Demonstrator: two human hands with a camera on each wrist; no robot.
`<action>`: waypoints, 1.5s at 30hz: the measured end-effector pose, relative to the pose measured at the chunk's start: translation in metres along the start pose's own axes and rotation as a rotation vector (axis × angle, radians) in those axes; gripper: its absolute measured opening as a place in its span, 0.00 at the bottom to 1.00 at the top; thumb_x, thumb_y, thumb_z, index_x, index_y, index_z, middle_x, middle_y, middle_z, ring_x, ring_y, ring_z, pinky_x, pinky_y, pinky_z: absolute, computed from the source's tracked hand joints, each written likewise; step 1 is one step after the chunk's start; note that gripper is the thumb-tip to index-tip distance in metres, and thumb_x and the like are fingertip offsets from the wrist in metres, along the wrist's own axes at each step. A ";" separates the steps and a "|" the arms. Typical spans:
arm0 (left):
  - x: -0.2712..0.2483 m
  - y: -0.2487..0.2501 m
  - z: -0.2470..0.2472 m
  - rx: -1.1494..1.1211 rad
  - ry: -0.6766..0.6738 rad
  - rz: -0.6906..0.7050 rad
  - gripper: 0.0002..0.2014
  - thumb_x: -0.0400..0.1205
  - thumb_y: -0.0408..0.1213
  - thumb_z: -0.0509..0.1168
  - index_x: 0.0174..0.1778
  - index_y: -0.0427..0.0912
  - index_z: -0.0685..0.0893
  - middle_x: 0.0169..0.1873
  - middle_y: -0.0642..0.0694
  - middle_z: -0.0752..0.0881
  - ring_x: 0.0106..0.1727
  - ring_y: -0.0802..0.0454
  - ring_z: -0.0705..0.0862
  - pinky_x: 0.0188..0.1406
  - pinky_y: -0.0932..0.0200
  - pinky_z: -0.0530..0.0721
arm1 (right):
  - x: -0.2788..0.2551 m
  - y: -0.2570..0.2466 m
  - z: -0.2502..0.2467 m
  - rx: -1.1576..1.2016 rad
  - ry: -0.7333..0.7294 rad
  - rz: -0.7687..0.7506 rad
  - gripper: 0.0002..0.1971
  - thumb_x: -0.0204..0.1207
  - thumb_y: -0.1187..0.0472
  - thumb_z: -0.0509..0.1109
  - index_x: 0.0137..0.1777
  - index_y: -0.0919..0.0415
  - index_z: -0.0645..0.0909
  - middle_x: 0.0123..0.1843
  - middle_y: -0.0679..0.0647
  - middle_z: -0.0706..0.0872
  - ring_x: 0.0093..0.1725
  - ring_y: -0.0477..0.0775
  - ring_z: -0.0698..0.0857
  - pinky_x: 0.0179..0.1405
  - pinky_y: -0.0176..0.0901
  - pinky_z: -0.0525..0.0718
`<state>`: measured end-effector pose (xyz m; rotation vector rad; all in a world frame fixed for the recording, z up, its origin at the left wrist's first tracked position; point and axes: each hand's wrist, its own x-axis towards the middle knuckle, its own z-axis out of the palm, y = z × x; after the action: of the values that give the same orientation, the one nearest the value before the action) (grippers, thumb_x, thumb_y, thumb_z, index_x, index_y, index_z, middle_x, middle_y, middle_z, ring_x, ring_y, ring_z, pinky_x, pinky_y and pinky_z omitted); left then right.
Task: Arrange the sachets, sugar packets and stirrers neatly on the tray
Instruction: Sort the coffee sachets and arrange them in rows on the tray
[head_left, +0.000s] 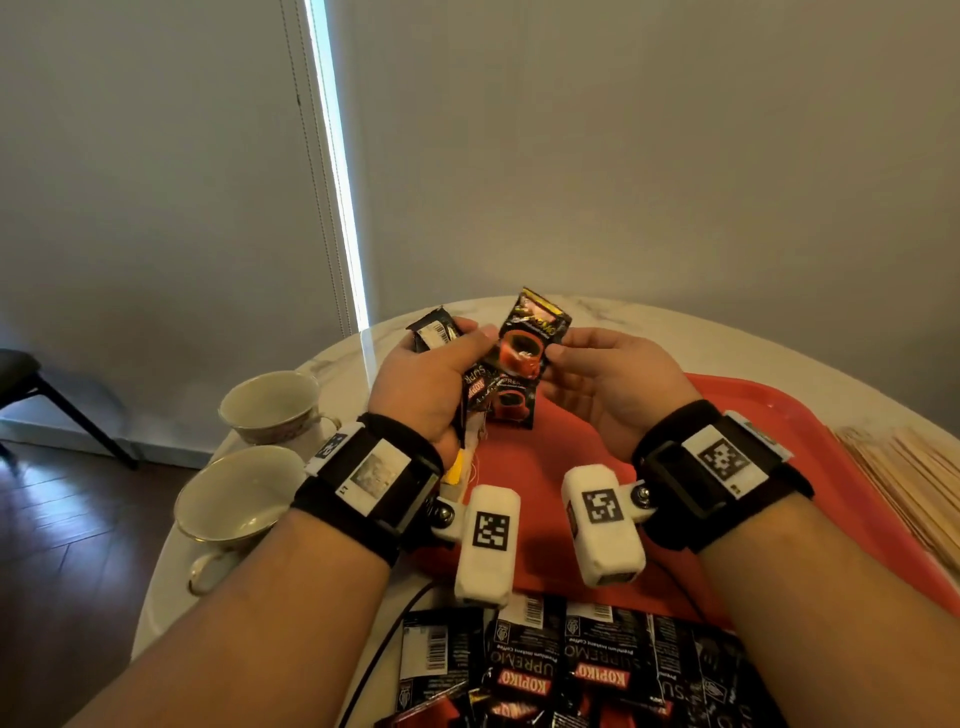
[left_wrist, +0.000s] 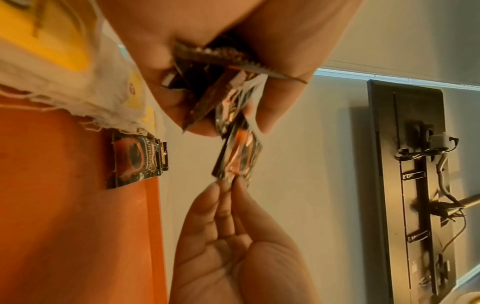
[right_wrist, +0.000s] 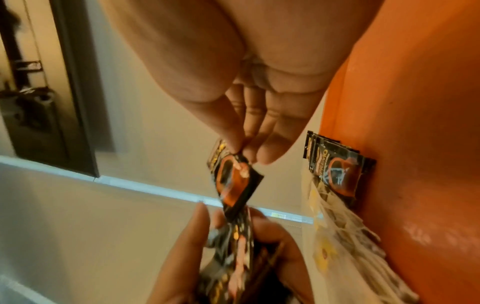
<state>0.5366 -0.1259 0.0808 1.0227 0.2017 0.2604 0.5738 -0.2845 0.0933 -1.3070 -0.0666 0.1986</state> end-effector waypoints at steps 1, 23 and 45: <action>0.000 0.001 0.000 -0.010 0.033 0.022 0.08 0.82 0.28 0.75 0.54 0.40 0.85 0.40 0.39 0.90 0.35 0.46 0.90 0.32 0.52 0.90 | 0.004 0.000 -0.004 0.001 0.052 0.021 0.06 0.80 0.74 0.70 0.48 0.64 0.82 0.35 0.57 0.87 0.32 0.50 0.86 0.32 0.40 0.88; 0.003 0.006 -0.003 -0.045 0.110 0.065 0.06 0.82 0.34 0.77 0.51 0.43 0.88 0.42 0.42 0.90 0.42 0.46 0.91 0.52 0.42 0.91 | 0.042 0.020 0.002 -0.581 0.106 0.345 0.04 0.77 0.73 0.76 0.42 0.72 0.85 0.37 0.64 0.88 0.34 0.56 0.87 0.35 0.45 0.90; -0.005 0.010 0.000 -0.067 -0.102 -0.366 0.24 0.84 0.43 0.73 0.72 0.34 0.83 0.55 0.35 0.90 0.54 0.38 0.90 0.50 0.44 0.91 | -0.024 -0.002 0.007 -0.563 -0.342 -0.341 0.14 0.70 0.78 0.77 0.49 0.60 0.93 0.64 0.49 0.88 0.63 0.39 0.86 0.55 0.27 0.84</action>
<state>0.5307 -0.1223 0.0897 0.9111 0.2807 -0.1165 0.5492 -0.2830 0.0989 -1.7824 -0.6718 0.1105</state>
